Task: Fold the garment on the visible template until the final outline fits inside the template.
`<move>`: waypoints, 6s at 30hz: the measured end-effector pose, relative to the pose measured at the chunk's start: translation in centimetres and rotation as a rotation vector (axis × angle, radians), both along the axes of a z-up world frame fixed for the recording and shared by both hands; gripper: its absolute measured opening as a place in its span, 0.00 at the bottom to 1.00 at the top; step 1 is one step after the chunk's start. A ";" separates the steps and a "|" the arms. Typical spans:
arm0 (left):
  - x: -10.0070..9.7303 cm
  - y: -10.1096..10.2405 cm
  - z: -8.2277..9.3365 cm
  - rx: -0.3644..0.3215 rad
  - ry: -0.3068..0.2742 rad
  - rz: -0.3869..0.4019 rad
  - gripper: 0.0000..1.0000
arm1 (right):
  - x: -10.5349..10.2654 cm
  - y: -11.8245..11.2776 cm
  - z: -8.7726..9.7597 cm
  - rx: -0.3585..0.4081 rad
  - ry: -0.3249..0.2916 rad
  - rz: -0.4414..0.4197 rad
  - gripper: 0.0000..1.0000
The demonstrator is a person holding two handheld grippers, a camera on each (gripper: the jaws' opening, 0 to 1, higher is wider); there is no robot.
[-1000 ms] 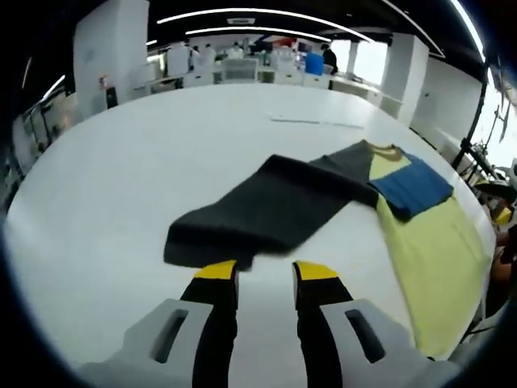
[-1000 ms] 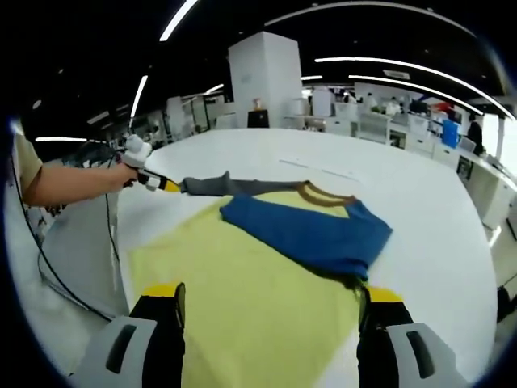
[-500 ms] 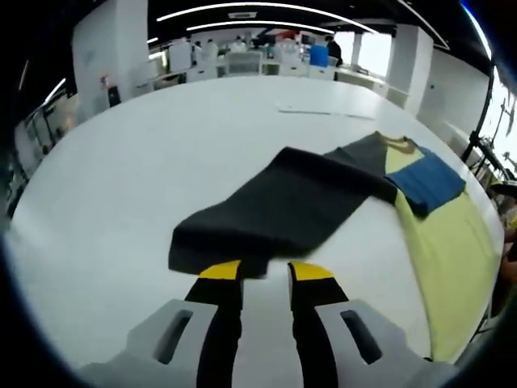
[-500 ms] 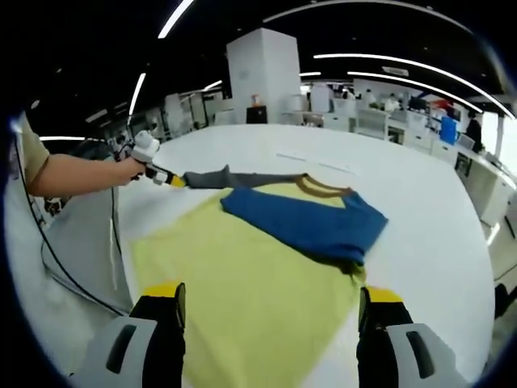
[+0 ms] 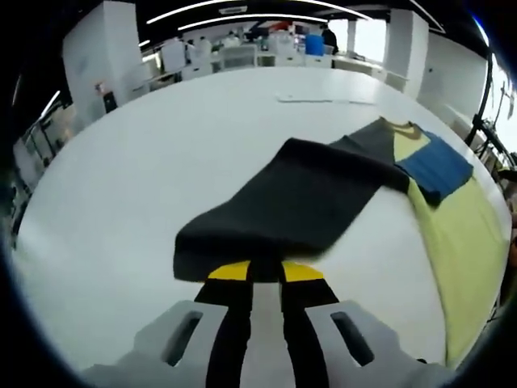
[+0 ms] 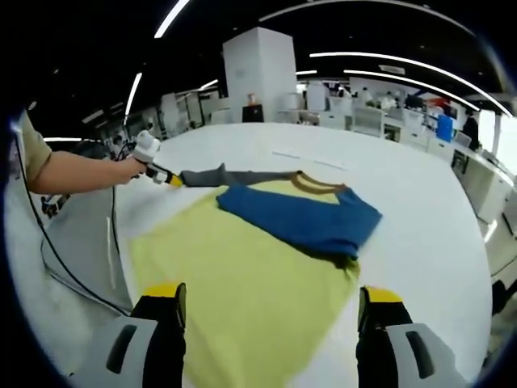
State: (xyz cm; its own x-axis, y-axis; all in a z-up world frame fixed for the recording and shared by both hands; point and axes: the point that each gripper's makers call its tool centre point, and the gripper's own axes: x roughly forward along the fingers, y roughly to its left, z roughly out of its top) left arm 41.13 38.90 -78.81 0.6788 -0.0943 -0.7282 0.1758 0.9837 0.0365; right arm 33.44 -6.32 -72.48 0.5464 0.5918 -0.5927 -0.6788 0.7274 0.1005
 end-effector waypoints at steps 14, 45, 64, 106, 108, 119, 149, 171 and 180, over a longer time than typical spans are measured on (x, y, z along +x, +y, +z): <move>-0.4 3.4 1.1 0.032 -0.010 0.036 0.00 | 0.1 0.0 -0.2 -0.002 0.007 -0.002 0.87; -4.0 9.7 1.6 0.095 0.044 0.151 0.00 | 0.0 0.4 -0.3 -0.010 0.017 0.015 0.86; -3.7 10.0 2.1 0.018 0.027 0.234 0.14 | -0.2 0.3 -1.0 -0.019 0.038 0.016 0.86; -1.8 10.3 0.0 -0.044 0.050 0.296 0.14 | -2.4 -1.5 0.8 -0.023 0.028 -0.037 0.87; -1.7 10.3 0.0 -0.046 0.050 0.289 0.11 | -2.5 -1.5 0.8 -0.021 0.029 -0.040 0.87; -1.6 10.3 0.1 -0.031 0.051 0.251 0.01 | -3.0 -1.7 0.6 -0.024 0.041 -0.041 0.86; 1.9 8.1 5.6 -0.060 -0.074 0.137 0.01 | -3.7 -1.4 0.4 -0.005 0.039 -0.011 0.86; 2.7 -1.4 10.2 -0.094 -0.112 -0.005 0.01 | -3.4 -2.3 0.0 0.020 0.045 -0.003 0.86; 3.6 -4.9 12.1 -0.121 -0.141 -0.076 0.01 | -3.4 -2.6 -0.2 0.023 0.049 -0.007 0.85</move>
